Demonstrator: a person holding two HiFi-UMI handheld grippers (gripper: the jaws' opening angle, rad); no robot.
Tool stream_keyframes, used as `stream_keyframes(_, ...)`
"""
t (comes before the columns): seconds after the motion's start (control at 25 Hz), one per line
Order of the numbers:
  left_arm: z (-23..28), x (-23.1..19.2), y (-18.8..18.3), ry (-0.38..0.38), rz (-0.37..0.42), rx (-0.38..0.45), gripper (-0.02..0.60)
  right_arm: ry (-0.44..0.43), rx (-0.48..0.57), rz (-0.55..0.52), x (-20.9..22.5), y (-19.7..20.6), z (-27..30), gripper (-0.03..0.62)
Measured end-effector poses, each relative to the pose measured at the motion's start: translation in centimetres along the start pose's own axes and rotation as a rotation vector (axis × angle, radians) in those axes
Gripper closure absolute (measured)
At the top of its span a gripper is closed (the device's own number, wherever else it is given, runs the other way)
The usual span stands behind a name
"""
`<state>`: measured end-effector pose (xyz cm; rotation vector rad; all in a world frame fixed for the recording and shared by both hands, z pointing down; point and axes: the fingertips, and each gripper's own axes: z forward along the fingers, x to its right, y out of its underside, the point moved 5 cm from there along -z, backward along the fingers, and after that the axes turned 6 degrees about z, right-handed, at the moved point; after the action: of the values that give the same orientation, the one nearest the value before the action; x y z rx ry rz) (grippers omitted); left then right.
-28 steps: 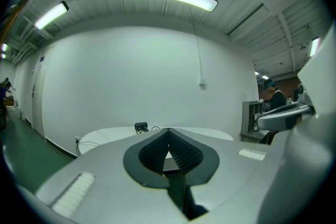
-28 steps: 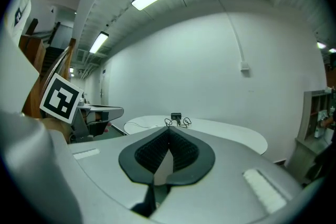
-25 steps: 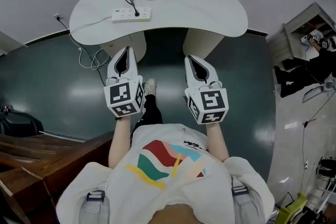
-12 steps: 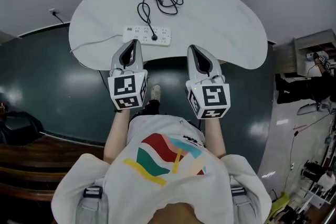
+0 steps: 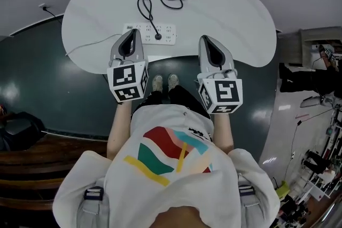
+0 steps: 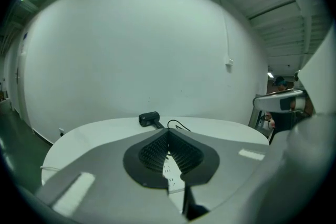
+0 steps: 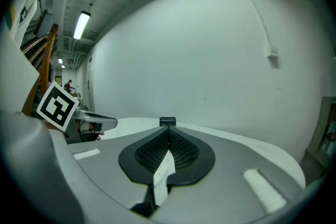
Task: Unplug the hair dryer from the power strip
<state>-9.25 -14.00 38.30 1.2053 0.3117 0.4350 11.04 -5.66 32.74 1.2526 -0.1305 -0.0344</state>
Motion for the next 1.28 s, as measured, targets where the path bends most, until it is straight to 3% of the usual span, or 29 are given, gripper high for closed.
stream_keyframes(0.4,1.2,0.2,-2.3,-0.074,0.054,0.000,0.581,-0.119,0.059,0.011,1.0,-1.9,3.4,0.580)
stream_keyframes(0.52,1.5,-0.2,-3.1,-0.118,0.041,0.018,0.582,-0.152,0.057,0.010,0.9,-2.1,4.3,0.580)
stream_keyframes(0.84,2.0,-1.0,-3.0,-0.139,-0.008,0.035,0.581,-0.205,0.035,0.017,1.0,-1.6,5.1,0.580)
stream_keyframes(0.88,2.3,-1.2,-2.9,-0.121,-0.016,0.022,0.568,-0.209,0.032,0.017,1.1,-1.6,5.2,0.580)
stream_keyframes(1.0,3.9,-2.0,-1.5,-0.022,-0.040,-0.095,0.444,-0.219,0.029,0.012,1.2,-1.6,5.4,0.580)
stream_keyframes(1.16,5.3,-3.1,1.5,0.006,-0.053,-0.238,0.419,-0.243,0.009,0.004,0.8,-1.2,5.8,0.580)
stream_keyframes(1.24,6.2,-3.2,3.6,0.036,-0.076,-0.321,0.353,-0.259,-0.005,0.002,0.6,-1.0,6.1,0.580)
stream_keyframes(1.28,6.7,-3.1,4.8,0.059,-0.085,-0.366,0.351,-0.265,-0.013,0.001,0.6,-0.8,6.3,0.580)
